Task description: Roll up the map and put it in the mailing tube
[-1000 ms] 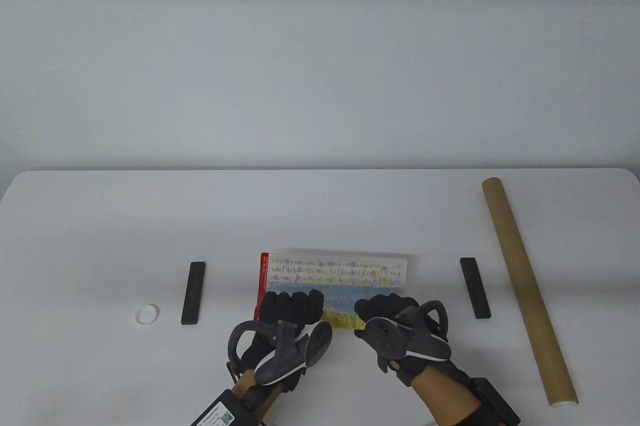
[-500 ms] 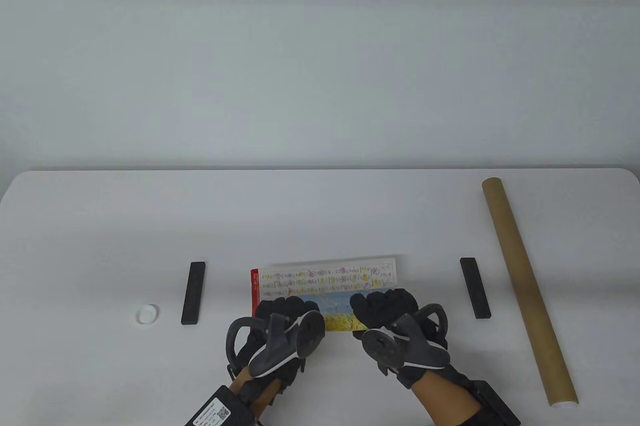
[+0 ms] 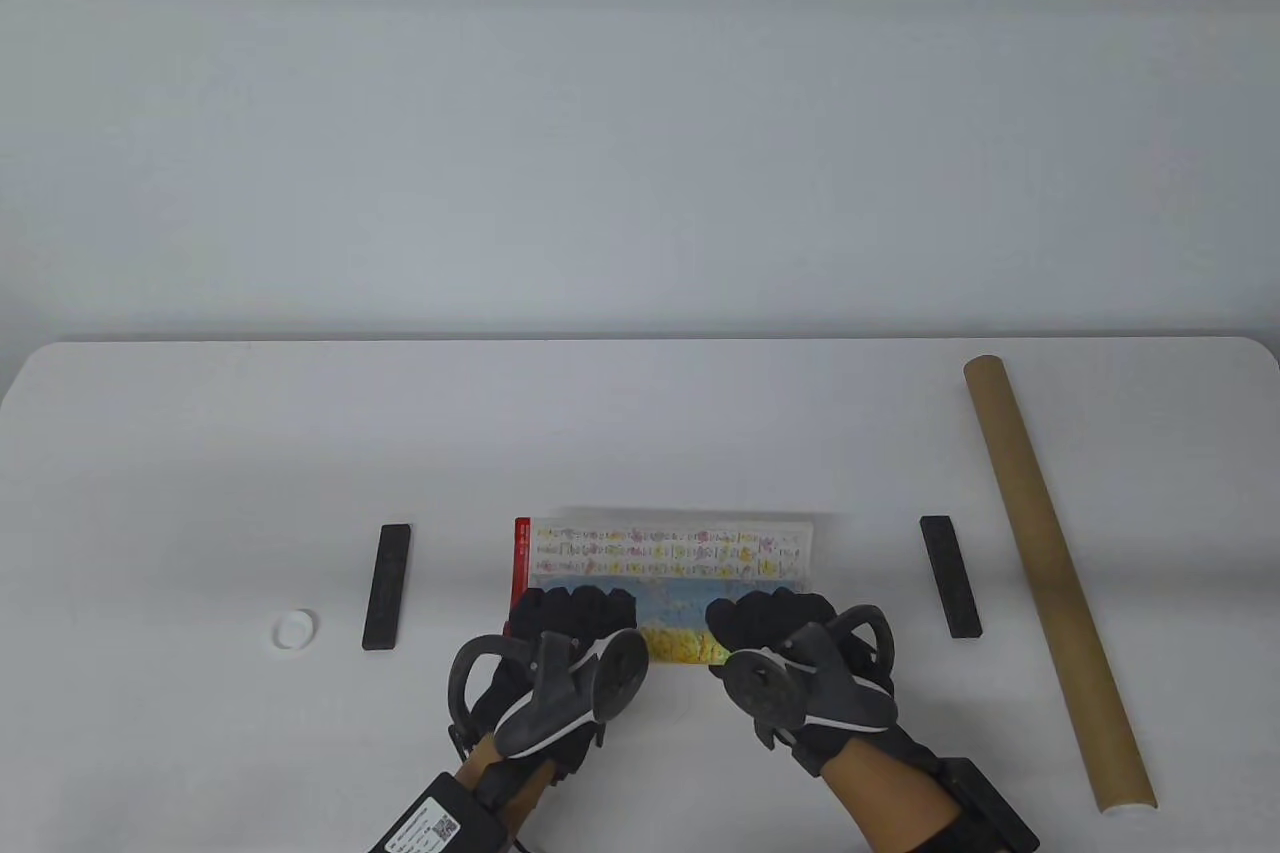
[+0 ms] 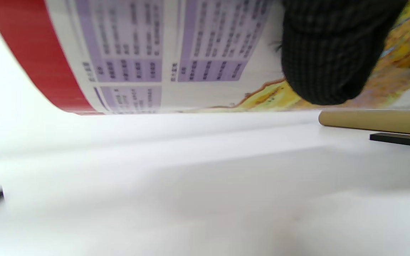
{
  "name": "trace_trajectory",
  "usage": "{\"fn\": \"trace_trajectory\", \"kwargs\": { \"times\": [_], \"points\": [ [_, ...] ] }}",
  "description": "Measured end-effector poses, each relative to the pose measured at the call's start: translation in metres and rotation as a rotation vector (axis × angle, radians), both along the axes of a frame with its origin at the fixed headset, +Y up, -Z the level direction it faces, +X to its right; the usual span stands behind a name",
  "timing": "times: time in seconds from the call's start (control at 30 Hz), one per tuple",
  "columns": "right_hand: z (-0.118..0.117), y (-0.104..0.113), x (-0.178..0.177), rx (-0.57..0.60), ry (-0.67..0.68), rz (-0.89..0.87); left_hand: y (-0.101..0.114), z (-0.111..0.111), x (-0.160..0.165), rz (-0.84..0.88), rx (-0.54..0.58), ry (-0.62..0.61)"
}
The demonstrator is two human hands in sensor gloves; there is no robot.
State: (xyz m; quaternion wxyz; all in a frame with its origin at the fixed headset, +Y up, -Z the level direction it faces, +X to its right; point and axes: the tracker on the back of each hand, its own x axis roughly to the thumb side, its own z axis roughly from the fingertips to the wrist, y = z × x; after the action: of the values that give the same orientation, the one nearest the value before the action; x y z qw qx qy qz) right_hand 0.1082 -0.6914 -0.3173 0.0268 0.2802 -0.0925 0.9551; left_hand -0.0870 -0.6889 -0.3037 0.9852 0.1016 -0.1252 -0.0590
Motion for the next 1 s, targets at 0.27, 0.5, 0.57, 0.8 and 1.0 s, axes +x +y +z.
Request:
{"fn": "trace_trajectory", "kwargs": {
  "times": [0.27,0.5,0.57,0.8,1.0],
  "points": [
    [-0.005,-0.003,0.004,-0.136,0.029,-0.082,0.004,0.002,0.001,-0.032,0.069,-0.004],
    [0.005,0.000,-0.001,0.053,0.030,0.045,-0.001,-0.008,-0.005,0.066,-0.151,0.021],
    [0.009,0.001,-0.003,0.117,0.031,0.079,-0.003,-0.012,-0.008,0.109,-0.226,0.032],
    [0.015,0.004,-0.009,0.222,0.042,0.151,-0.009,-0.020,-0.017,0.223,-0.404,0.025],
    [0.006,0.001,-0.006,0.099,0.011,0.118,-0.007,-0.010,-0.007,0.083,-0.233,0.020]
  ]
}}
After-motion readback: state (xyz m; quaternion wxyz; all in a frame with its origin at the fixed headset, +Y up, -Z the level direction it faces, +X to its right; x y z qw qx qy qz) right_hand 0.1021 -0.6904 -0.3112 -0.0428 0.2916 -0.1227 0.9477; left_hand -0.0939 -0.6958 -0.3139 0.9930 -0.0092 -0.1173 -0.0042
